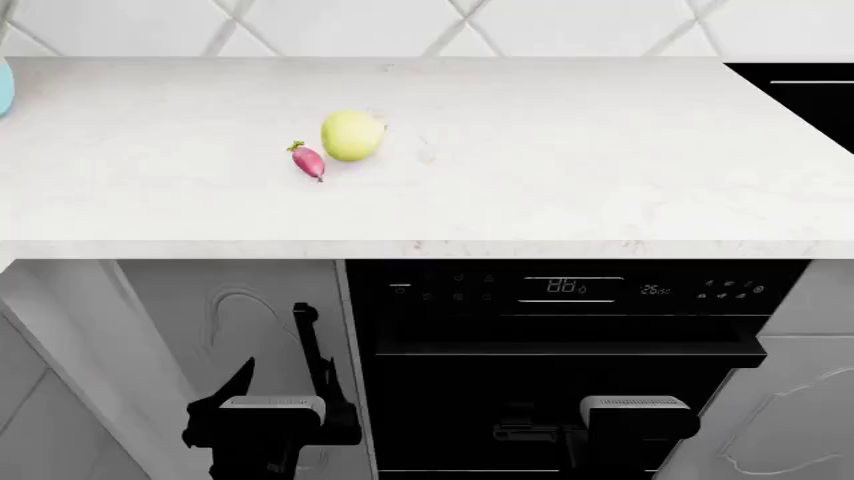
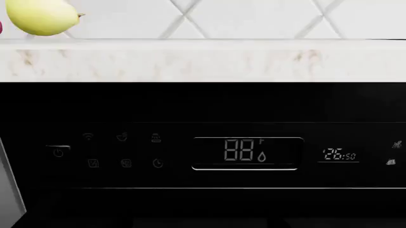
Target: Pick the pear, radish from the counter and place them in the cabinet. Then close the cabinet.
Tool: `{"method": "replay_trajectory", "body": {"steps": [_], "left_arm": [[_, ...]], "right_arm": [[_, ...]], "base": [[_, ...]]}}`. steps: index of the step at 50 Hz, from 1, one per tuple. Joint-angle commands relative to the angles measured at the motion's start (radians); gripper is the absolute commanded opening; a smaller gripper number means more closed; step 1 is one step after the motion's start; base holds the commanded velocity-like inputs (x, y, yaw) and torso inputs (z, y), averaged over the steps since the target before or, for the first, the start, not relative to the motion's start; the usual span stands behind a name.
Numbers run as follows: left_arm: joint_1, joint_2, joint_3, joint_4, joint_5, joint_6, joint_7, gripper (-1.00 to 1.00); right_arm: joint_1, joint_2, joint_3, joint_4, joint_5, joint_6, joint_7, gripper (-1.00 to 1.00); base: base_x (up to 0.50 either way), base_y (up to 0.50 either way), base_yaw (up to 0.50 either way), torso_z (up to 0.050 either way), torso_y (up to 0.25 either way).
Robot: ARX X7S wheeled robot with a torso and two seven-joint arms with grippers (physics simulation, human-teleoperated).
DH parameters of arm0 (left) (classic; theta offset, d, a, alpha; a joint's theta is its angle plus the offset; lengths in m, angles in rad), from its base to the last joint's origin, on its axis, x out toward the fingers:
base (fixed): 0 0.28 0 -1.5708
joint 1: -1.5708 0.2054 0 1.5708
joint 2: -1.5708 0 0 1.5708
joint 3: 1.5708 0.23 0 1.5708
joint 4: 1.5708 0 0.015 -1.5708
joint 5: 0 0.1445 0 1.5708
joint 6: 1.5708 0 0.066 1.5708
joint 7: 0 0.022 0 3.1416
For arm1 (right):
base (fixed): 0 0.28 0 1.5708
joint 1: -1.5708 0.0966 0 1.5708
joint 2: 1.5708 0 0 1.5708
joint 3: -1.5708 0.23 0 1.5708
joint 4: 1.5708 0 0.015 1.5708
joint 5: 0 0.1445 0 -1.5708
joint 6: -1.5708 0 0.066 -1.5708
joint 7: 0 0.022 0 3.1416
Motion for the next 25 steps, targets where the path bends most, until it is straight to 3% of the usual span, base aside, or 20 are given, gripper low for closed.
{"method": "replay_trajectory", "body": {"steps": [1, 6, 9, 16, 25], "left_arm": [[-0.002, -0.017, 0.019, -0.008, 0.002, 0.006, -0.029, 1.0], [-0.006, -0.03, 0.033, -0.034, 0.018, 0.063, -0.098, 1.0], [0.012, -0.044, 0.028, -0.002, -0.05, 0.103, -0.065, 1.0], [0.029, -0.065, 0.043, 0.071, -0.08, 0.119, -0.061, 1.0], [0.0, -0.104, 0.056, 0.236, -0.07, -0.027, -0.085, 1.0]], "right_arm": [[-0.001, 0.015, -0.02, -0.001, 0.016, -0.004, 0.019, 1.0], [-0.005, 0.033, -0.042, -0.011, 0.034, -0.011, 0.04, 1.0], [-0.006, 0.041, -0.051, -0.016, 0.042, -0.011, 0.047, 1.0], [-0.003, 0.056, -0.075, -0.048, 0.053, 0.004, 0.055, 1.0], [0.034, 0.078, -0.091, -0.196, 0.064, 0.136, 0.077, 1.0]], "base": [[0.0, 0.0, 0.0, 0.0, 0.0], [0.0, 0.0, 0.0, 0.0, 0.0], [0.0, 0.0, 0.0, 0.01, 0.0], [0.0, 0.0, 0.0, 0.05, 0.0], [0.0, 0.0, 0.0, 0.05, 0.0]]}}
